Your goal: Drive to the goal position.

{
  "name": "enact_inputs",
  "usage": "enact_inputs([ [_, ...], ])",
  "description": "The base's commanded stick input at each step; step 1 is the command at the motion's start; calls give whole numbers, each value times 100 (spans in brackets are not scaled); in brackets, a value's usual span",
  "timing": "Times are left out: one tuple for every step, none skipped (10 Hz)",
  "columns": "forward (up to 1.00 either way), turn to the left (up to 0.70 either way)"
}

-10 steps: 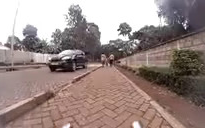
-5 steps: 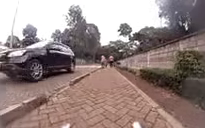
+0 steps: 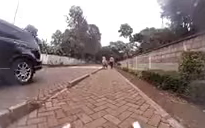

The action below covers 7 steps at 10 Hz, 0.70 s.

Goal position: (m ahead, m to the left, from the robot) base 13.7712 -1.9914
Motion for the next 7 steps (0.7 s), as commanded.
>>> enact_inputs([
  [50,0],
  [50,0],
  [50,0],
  [50,0],
  [50,0],
  [50,0],
  [50,0],
])
